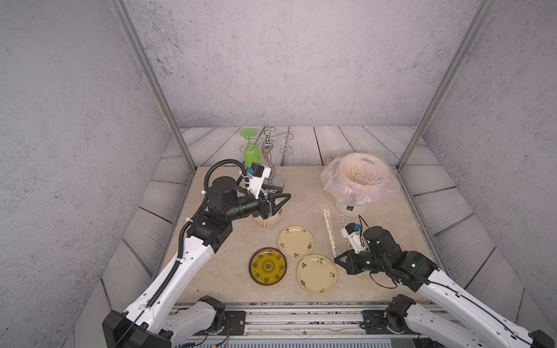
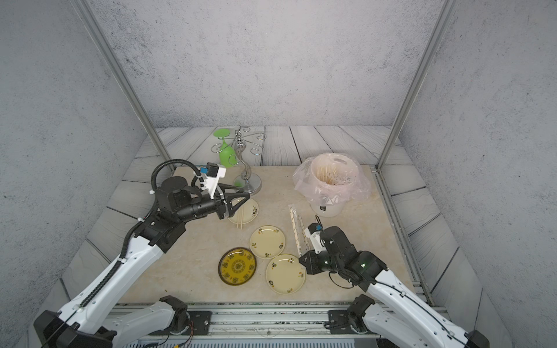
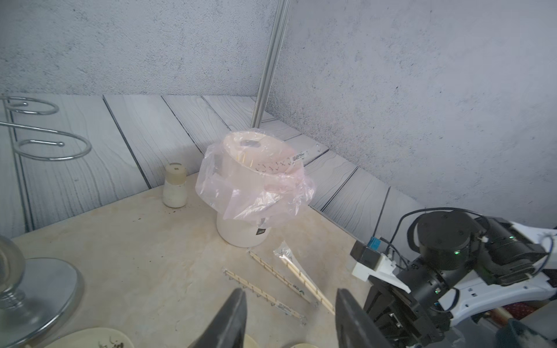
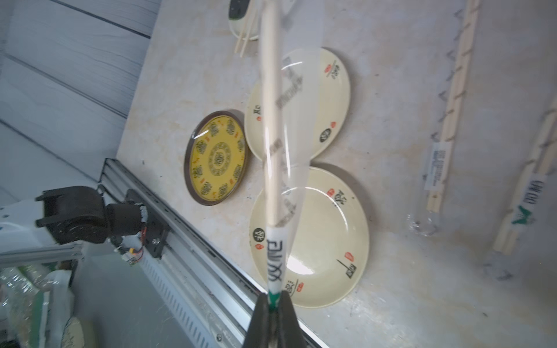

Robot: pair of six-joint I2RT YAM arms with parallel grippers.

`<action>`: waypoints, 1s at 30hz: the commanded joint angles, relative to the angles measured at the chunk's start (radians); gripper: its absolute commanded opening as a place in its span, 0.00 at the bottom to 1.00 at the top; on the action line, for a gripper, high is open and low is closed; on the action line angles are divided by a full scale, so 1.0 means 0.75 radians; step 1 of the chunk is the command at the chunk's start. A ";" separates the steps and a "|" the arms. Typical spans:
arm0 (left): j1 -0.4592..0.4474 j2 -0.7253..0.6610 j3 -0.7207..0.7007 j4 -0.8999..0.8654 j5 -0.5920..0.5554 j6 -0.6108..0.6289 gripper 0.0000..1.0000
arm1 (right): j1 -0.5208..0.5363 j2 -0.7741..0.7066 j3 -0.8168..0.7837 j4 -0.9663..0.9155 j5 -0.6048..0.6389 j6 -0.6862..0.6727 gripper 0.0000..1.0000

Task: Remove the packaging of disposable chopsticks
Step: Pick up the disposable chopsticks from the center of the board.

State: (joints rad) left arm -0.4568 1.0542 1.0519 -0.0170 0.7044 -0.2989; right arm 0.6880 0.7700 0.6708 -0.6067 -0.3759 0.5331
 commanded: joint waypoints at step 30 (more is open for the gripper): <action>-0.011 0.072 0.101 0.354 0.264 -0.512 0.51 | 0.011 0.236 0.322 0.512 -0.376 -0.415 0.00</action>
State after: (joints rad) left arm -0.4587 1.0916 1.0916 0.1684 0.8356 -0.6338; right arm 0.6933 0.9211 0.9016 -0.2684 -0.6510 0.2337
